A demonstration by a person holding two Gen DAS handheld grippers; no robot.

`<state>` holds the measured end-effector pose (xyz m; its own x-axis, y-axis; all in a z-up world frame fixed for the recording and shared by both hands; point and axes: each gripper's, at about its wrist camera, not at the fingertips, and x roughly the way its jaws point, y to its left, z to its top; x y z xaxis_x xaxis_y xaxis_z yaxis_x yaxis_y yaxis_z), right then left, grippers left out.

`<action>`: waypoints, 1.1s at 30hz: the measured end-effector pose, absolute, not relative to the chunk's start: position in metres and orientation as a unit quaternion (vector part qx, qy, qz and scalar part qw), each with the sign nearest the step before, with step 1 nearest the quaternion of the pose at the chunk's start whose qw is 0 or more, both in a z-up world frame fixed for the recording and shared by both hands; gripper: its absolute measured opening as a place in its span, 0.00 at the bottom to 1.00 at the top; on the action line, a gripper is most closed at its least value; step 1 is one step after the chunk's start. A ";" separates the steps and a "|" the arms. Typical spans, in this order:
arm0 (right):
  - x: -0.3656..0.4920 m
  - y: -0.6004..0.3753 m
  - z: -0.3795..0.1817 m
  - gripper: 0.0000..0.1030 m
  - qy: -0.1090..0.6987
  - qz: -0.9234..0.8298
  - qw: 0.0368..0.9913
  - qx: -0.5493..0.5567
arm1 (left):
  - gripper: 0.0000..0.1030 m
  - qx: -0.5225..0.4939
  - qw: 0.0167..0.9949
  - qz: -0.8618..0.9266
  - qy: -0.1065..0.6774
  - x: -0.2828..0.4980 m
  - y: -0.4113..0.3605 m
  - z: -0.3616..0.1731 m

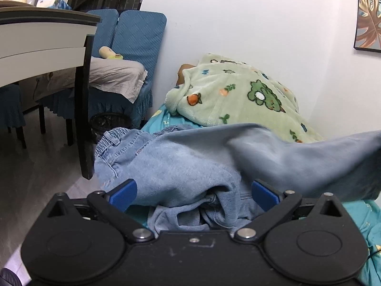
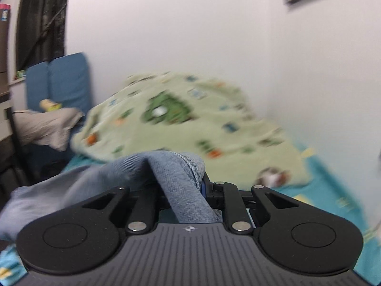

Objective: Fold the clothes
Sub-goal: 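Grasp the grey-blue denim shirt with the right tool and lift it, then pull the held shirt off the jeans and lay it on the sheet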

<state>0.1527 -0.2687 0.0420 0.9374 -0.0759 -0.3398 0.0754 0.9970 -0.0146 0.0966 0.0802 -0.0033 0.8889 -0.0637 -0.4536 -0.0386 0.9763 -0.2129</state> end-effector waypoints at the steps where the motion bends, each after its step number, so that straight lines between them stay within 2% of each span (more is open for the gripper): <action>1: 0.153 -0.280 0.044 0.15 0.166 -0.049 0.985 -0.011 | 1.00 -0.107 0.965 -0.007 0.238 0.097 0.079 -0.004; 5: 0.167 -0.321 0.049 0.14 0.167 -0.088 0.981 -0.034 | 1.00 -0.104 0.963 -0.017 0.247 0.101 0.075 -0.009; 10: 0.176 -0.356 0.034 0.15 0.131 -0.114 0.981 -0.082 | 1.00 -0.095 0.962 -0.023 0.256 0.105 0.069 -0.016; 13: 0.182 -0.374 -0.004 0.16 0.153 -0.135 0.975 -0.084 | 1.00 -0.086 0.961 -0.021 0.263 0.110 0.066 -0.021; 18: 0.179 -0.408 -0.093 0.17 0.257 -0.172 0.950 -0.046 | 1.00 -0.076 0.959 -0.024 0.272 0.114 0.063 -0.027; 22: 0.160 -0.416 -0.106 0.19 0.265 -0.172 0.949 0.013 | 1.00 -0.076 0.958 -0.030 0.273 0.113 0.060 -0.027; 25: 0.150 -0.421 -0.097 0.29 0.278 -0.176 0.940 0.087 | 1.00 -0.076 0.958 -0.036 0.274 0.109 0.058 -0.025; 27: 0.142 -0.419 -0.095 0.39 0.297 -0.183 0.927 0.135 | 1.00 -0.077 0.958 -0.039 0.273 0.106 0.058 -0.023; 33: 0.104 -0.411 -0.095 0.41 0.331 -0.169 0.870 0.324 | 1.00 -0.099 0.956 -0.046 0.272 0.099 0.062 -0.018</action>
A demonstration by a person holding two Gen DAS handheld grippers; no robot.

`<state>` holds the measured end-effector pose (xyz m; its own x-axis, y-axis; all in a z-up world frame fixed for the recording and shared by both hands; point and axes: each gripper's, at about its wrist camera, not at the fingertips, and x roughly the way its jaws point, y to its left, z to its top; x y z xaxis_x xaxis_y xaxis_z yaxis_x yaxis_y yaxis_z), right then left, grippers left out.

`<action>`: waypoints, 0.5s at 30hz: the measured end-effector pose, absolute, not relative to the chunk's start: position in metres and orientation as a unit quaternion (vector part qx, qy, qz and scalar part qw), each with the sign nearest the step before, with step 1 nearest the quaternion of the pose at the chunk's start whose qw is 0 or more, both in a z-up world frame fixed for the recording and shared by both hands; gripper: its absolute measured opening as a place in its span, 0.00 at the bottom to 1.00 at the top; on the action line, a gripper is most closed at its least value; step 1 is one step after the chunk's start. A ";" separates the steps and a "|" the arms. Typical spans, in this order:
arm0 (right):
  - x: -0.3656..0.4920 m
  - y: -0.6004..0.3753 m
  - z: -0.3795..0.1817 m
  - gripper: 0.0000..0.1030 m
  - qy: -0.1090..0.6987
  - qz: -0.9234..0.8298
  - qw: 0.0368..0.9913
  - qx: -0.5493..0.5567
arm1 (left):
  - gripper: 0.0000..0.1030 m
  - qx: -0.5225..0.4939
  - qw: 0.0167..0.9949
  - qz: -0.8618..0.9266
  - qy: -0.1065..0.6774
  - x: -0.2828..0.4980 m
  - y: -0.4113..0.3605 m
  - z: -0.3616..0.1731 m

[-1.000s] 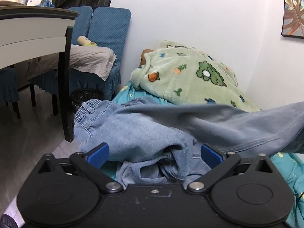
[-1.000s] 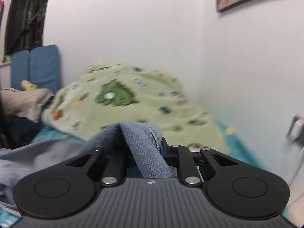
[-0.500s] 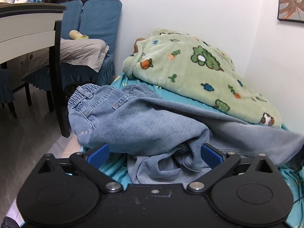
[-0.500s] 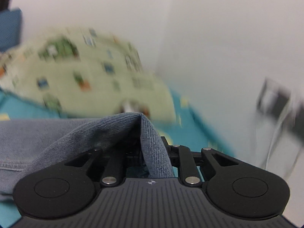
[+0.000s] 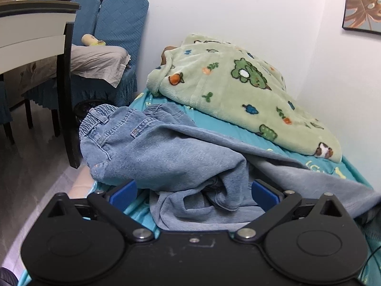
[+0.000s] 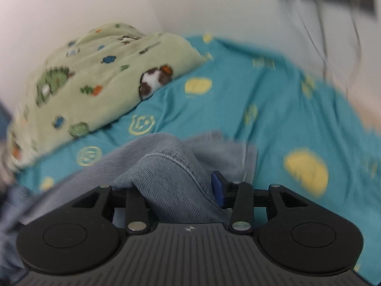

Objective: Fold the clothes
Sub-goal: 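Pull the held shirt off the jeans and lay it on the sheet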

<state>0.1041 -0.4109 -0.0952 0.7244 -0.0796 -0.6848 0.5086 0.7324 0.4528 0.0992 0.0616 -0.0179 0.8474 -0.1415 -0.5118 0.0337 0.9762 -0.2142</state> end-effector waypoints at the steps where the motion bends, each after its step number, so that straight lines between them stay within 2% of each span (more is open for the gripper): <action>1: 0.094 -0.411 -0.095 0.41 0.327 -0.165 0.861 0.353 | 1.00 -0.102 0.956 -0.046 0.273 0.099 0.062 -0.017; 7: 0.057 -0.405 -0.090 0.57 0.294 -0.170 0.826 0.449 | 1.00 -0.111 0.953 -0.048 0.278 0.099 0.062 -0.017; 8: 0.053 -0.403 -0.087 0.60 0.285 -0.174 0.829 0.448 | 1.00 -0.111 0.953 -0.048 0.280 0.100 0.062 -0.018; 11: 0.041 -0.393 -0.073 0.61 0.255 -0.189 0.845 0.431 | 1.00 -0.108 0.952 -0.047 0.282 0.100 0.060 -0.019; 14: 0.035 -0.387 -0.063 0.71 0.224 -0.191 0.861 0.414 | 1.00 -0.104 0.952 -0.047 0.283 0.100 0.058 -0.020; 15: 0.035 -0.384 -0.062 0.71 0.219 -0.180 0.864 0.416 | 1.00 -0.101 0.953 -0.047 0.283 0.099 0.057 -0.021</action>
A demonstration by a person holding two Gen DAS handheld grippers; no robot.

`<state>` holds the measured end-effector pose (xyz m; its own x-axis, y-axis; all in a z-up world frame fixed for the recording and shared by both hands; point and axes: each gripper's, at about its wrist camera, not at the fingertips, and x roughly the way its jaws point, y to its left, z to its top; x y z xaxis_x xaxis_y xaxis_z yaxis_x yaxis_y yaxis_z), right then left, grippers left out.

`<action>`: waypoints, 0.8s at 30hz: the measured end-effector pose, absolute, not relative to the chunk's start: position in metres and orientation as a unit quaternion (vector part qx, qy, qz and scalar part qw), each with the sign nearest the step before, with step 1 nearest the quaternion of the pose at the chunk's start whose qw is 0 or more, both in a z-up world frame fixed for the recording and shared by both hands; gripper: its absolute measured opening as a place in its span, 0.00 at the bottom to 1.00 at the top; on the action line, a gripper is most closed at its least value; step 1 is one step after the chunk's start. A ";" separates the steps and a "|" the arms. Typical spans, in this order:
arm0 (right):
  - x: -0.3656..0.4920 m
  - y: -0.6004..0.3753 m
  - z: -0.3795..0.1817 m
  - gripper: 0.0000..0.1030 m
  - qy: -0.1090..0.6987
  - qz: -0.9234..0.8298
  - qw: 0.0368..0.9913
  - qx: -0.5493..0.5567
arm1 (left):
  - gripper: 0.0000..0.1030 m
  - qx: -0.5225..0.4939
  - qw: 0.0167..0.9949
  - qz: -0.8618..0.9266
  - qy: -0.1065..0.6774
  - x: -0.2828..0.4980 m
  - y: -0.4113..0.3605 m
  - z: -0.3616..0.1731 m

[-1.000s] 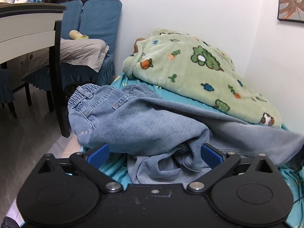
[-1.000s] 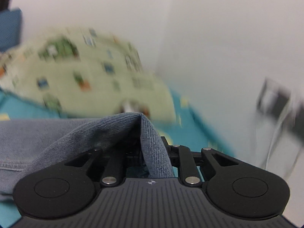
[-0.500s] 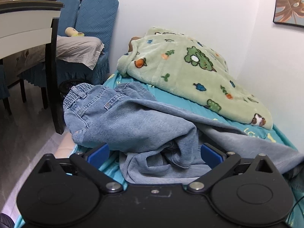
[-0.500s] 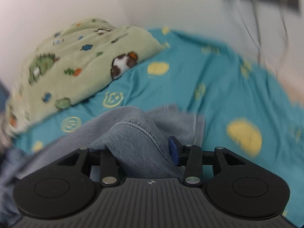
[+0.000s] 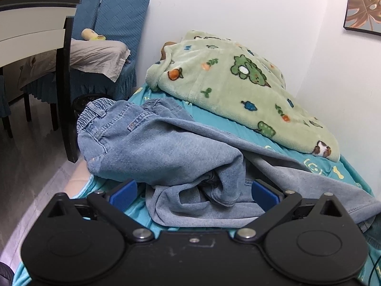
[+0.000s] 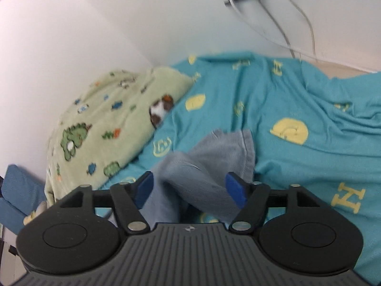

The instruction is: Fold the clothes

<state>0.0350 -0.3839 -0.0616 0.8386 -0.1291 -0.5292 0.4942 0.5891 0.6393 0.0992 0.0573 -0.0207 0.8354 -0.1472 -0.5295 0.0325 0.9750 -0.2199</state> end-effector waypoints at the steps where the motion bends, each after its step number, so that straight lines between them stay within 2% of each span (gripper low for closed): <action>1: 0.036 -0.381 -0.060 0.71 0.217 -0.166 0.866 0.418 | 1.00 -0.099 0.953 -0.047 0.283 0.099 0.057 -0.021; 2: 0.035 -0.378 -0.060 0.71 0.213 -0.152 0.866 0.426 | 1.00 -0.098 0.953 -0.046 0.283 0.099 0.057 -0.021; 6: 0.041 -0.365 -0.079 0.83 0.223 -0.069 0.830 0.506 | 1.00 -0.097 0.953 -0.045 0.285 0.100 0.056 -0.021; 9: 0.053 -0.363 -0.109 0.83 0.255 -0.039 0.778 0.573 | 1.00 -0.097 0.953 -0.041 0.285 0.100 0.057 -0.022; 16: 0.092 -0.394 -0.149 0.83 0.264 -0.136 0.755 0.584 | 1.00 -0.106 0.951 -0.033 0.289 0.100 0.061 -0.024; 19: 0.109 -0.414 -0.158 0.75 0.253 -0.167 0.766 0.567 | 1.00 -0.108 0.951 -0.026 0.290 0.101 0.064 -0.026; 22: 0.128 -0.427 -0.158 0.41 0.245 -0.170 0.790 0.536 | 1.00 -0.108 0.950 -0.019 0.292 0.103 0.067 -0.030; 23: 0.135 -0.427 -0.154 0.24 0.240 -0.163 0.802 0.522 | 1.00 -0.107 0.950 -0.016 0.293 0.104 0.068 -0.031; 24: 0.142 -0.427 -0.150 0.13 0.235 -0.157 0.813 0.508 | 1.00 -0.108 0.950 -0.013 0.293 0.105 0.069 -0.032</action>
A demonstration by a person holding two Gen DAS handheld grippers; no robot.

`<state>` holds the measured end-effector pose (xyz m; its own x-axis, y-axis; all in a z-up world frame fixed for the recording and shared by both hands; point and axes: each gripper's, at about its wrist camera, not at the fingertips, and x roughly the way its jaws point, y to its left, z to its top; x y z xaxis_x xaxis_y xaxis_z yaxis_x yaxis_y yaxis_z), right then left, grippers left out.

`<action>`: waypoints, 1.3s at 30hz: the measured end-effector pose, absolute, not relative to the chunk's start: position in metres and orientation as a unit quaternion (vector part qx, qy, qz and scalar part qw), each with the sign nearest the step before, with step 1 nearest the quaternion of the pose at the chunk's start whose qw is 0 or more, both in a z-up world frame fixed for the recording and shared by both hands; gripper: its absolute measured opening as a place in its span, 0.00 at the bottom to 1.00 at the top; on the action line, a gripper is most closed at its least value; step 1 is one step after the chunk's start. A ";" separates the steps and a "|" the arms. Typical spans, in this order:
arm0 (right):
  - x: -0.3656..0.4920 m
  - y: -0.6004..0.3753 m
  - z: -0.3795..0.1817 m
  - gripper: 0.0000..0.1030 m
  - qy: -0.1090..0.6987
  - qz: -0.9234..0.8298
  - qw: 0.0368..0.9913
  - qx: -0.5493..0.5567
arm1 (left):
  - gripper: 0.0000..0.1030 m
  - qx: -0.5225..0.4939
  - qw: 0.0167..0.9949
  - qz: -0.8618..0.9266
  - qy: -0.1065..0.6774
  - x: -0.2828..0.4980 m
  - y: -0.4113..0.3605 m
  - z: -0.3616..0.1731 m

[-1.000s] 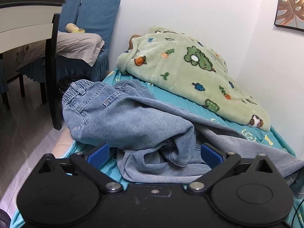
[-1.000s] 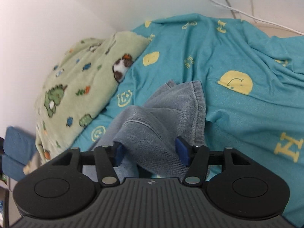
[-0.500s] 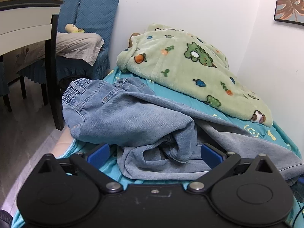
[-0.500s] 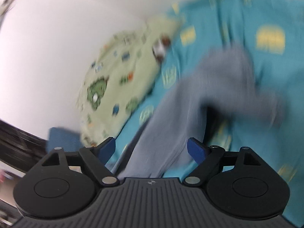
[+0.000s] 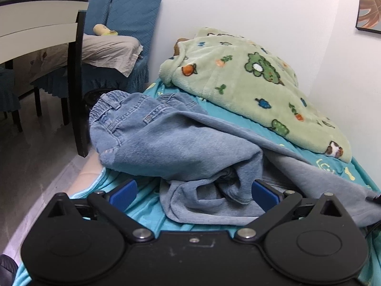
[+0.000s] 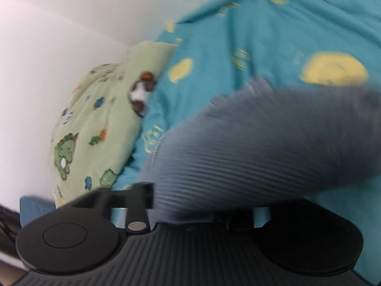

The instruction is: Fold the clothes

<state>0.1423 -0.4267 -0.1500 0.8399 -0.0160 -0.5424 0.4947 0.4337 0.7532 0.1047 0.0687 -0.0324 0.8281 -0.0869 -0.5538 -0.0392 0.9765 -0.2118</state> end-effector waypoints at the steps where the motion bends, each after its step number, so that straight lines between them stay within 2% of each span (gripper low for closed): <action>1: 0.149 -0.426 -0.140 0.13 0.219 -0.147 0.828 0.495 | 1.00 -0.109 0.950 -0.010 0.292 0.105 0.070 -0.033; 7: 0.176 -0.426 -0.060 0.10 0.111 -0.054 0.895 0.430 | 1.00 -0.119 0.954 -0.005 0.276 0.107 0.072 -0.031; 12: 0.174 -0.447 -0.021 0.09 0.015 -0.040 0.917 0.397 | 1.00 -0.117 0.962 -0.014 0.248 0.098 0.071 -0.022; 16: 0.172 -0.468 -0.054 0.10 0.043 -0.093 0.918 0.383 | 1.00 -0.116 0.961 -0.021 0.248 0.100 0.068 -0.022; 21: 0.159 -0.494 -0.124 0.10 0.168 -0.163 0.886 0.399 | 0.99 -0.101 0.955 -0.022 0.278 0.107 0.062 -0.030; 25: 0.142 -0.491 -0.135 0.12 0.220 -0.175 0.870 0.405 | 0.99 -0.093 0.953 -0.027 0.288 0.107 0.059 -0.031; 28: 0.140 -0.476 -0.119 0.28 0.262 -0.194 0.871 0.368 | 0.99 -0.097 0.951 -0.030 0.293 0.107 0.059 -0.032; 30: 0.122 -0.462 -0.112 0.44 0.278 -0.197 0.871 0.353 | 0.99 -0.101 0.948 -0.027 0.300 0.108 0.060 -0.031; 33: 0.101 -0.445 -0.103 0.52 0.291 -0.193 0.868 0.354 | 0.99 -0.116 0.945 -0.030 0.303 0.108 0.064 -0.029; 39: 0.071 -0.395 -0.071 0.60 0.261 -0.185 0.889 0.329 | 0.99 -0.160 0.935 -0.037 0.313 0.106 0.080 -0.026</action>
